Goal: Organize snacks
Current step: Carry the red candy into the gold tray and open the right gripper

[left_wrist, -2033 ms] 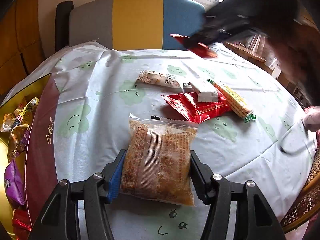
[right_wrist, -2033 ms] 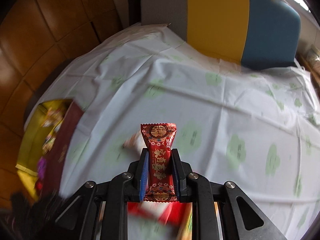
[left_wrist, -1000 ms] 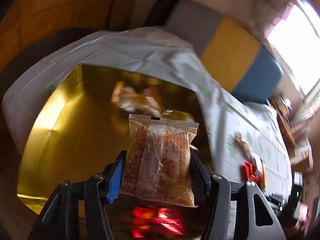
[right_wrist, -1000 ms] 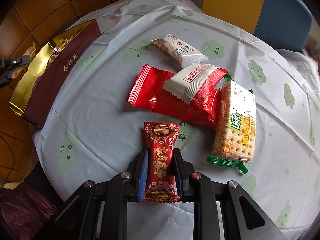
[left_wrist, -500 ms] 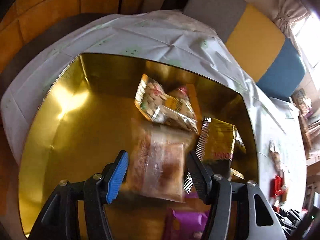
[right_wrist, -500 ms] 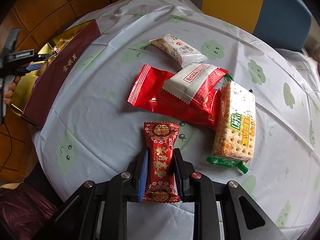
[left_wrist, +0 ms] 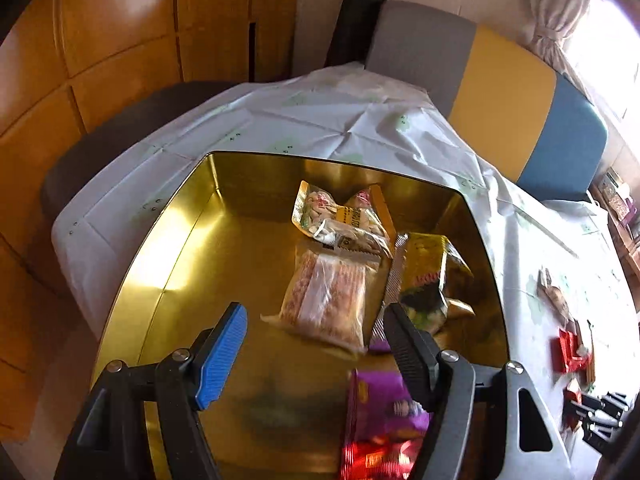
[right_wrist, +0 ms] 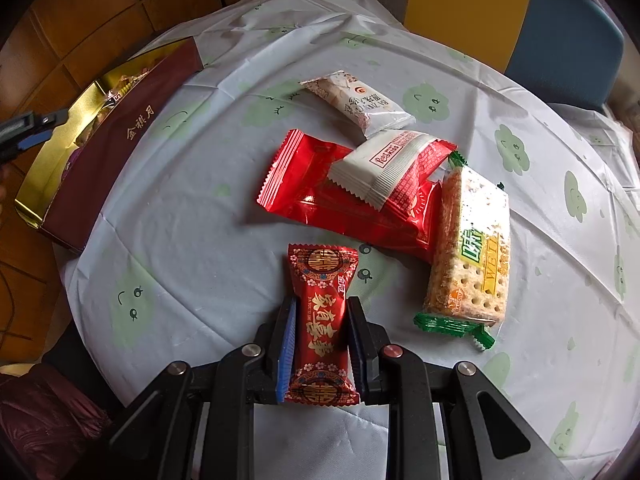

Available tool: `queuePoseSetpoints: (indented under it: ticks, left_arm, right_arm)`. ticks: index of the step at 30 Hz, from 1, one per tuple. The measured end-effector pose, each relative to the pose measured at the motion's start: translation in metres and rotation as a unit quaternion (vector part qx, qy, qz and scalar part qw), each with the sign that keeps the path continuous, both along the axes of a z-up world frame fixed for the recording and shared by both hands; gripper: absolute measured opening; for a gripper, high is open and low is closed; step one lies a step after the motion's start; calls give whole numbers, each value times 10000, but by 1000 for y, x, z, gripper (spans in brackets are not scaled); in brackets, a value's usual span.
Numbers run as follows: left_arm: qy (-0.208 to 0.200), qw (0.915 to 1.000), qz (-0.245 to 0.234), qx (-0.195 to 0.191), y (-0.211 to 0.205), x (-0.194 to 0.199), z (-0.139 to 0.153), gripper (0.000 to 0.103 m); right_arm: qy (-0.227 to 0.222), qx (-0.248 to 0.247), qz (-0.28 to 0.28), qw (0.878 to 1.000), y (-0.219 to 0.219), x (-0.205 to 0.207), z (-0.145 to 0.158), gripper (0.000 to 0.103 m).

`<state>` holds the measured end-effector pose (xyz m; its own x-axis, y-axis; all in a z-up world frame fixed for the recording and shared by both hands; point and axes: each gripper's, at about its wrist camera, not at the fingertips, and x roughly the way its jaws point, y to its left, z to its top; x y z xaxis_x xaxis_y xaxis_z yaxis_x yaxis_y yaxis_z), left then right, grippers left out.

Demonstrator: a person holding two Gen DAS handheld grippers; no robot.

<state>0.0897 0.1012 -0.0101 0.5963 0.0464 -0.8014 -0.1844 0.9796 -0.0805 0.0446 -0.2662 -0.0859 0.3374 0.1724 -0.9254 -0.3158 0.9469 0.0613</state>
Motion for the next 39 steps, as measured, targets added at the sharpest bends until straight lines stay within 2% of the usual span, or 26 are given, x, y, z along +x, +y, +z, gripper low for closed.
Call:
queuePoseSetpoints:
  ticks: [8, 21, 26, 32, 39]
  left_arm:
    - [-195, 9994, -72, 269, -11, -30, 6, 72]
    - [-247, 9995, -106, 173, -11, -44, 6, 72]
    - [-234, 9996, -72, 126, -4, -46, 4, 72]
    - [-186, 9998, 57, 80, 6, -48, 0, 72]
    - [-255, 9993, 283, -21, 22, -51, 2, 72]
  right_arm:
    - [-19, 1, -16, 10000, -1, 0, 0, 26]
    - [-11, -88, -152, 9998, 1, 0, 3, 22]
    - [-54, 17, -212, 9998, 5, -2, 8, 22]
    - [-319, 537, -164, 9979, 23, -4, 39, 22]
    - [-679, 1398, 400, 9870, 91, -7, 86, 22]
